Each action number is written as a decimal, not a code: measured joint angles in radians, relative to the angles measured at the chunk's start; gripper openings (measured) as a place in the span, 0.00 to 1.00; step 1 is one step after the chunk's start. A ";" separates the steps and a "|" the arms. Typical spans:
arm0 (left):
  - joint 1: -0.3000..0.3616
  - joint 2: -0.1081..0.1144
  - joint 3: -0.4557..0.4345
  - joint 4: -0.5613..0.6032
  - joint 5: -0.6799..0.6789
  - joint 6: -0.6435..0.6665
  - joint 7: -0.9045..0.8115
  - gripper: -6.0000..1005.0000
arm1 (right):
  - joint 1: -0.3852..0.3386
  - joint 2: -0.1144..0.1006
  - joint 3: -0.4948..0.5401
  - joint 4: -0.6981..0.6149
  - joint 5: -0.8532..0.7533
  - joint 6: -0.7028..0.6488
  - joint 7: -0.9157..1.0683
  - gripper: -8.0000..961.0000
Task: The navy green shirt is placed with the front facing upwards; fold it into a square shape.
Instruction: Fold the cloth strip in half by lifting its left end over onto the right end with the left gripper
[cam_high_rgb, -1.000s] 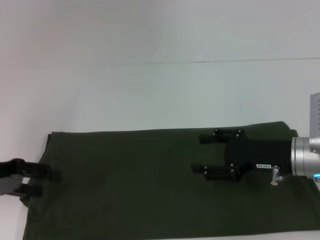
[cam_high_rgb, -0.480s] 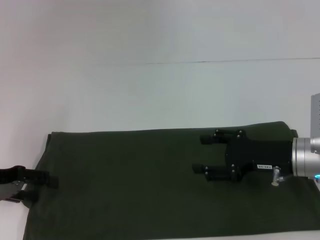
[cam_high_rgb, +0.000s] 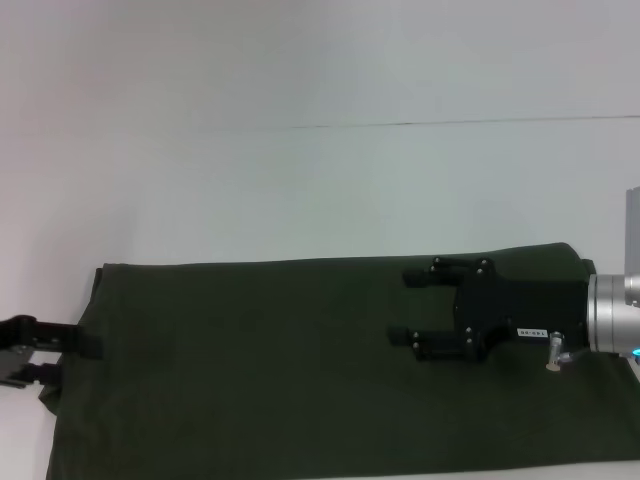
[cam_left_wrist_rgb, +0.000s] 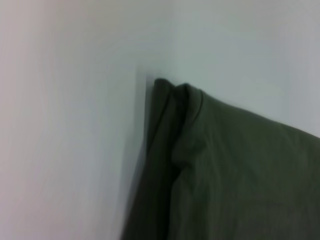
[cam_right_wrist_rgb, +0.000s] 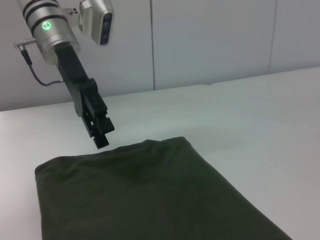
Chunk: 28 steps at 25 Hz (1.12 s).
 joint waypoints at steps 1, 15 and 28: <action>0.000 0.001 0.000 0.012 0.001 0.007 0.000 0.83 | 0.000 0.000 0.001 0.000 0.000 0.000 0.000 0.84; -0.003 -0.003 0.106 0.046 0.019 -0.018 0.008 0.83 | 0.000 0.000 0.007 -0.002 0.001 0.005 0.011 0.84; 0.005 -0.009 0.116 0.046 0.046 -0.064 0.011 0.83 | -0.005 0.000 0.001 -0.001 0.001 0.001 0.011 0.84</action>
